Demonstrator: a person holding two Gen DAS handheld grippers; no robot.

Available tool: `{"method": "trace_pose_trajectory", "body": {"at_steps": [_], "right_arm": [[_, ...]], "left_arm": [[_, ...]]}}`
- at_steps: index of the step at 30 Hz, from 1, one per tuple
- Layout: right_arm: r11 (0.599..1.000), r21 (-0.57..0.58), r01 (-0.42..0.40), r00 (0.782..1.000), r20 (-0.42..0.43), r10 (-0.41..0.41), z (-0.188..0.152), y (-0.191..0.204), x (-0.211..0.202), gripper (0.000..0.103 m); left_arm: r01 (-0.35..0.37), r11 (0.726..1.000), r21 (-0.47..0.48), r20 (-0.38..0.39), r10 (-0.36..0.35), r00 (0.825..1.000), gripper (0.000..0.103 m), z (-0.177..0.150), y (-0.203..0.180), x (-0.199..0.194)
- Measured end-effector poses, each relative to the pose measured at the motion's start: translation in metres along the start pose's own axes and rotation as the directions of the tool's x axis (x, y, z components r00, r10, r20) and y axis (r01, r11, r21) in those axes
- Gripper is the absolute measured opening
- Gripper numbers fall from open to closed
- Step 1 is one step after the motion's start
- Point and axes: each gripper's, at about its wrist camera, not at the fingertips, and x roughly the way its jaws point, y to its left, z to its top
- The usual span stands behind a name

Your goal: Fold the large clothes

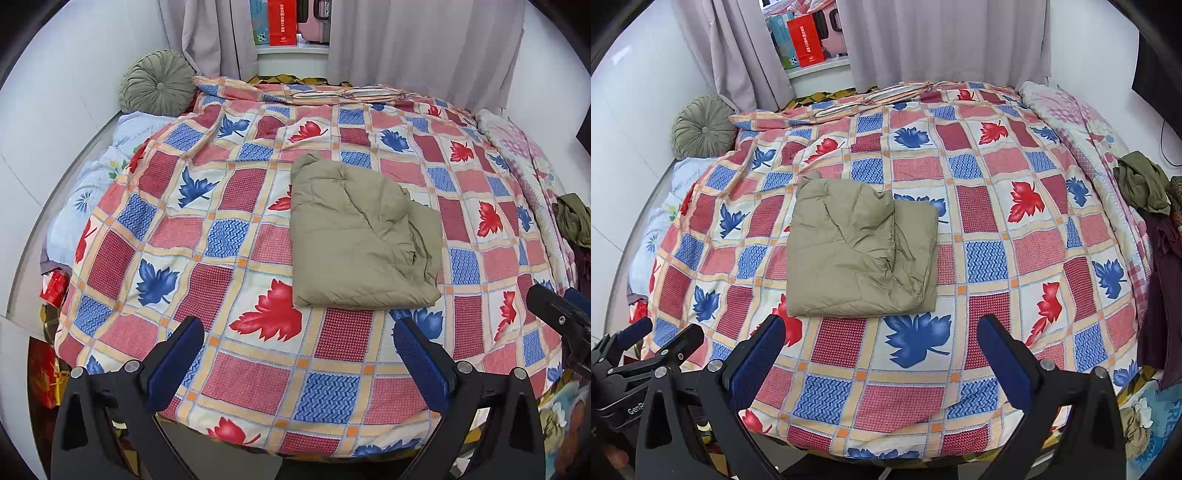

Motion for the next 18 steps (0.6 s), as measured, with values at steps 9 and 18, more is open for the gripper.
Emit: {"method": "trace_pose_trajectory", "body": {"at_steps": [9,18], "right_arm": [[1.000,0.002,-0.001,1.000,-0.001,0.001,0.0005,0.0000,-0.0005,0.103],[1.000,0.001,-0.002,1.000,-0.001,0.002,0.0007,0.0000,-0.0004,0.103]], "left_arm": [[0.001,1.000,0.001,-0.002,-0.001,1.000,0.103,0.0002,-0.0001,0.0000],[0.000,1.000,0.000,-0.003,0.000,1.000,0.103,0.0010,-0.0001,0.0002]]}}
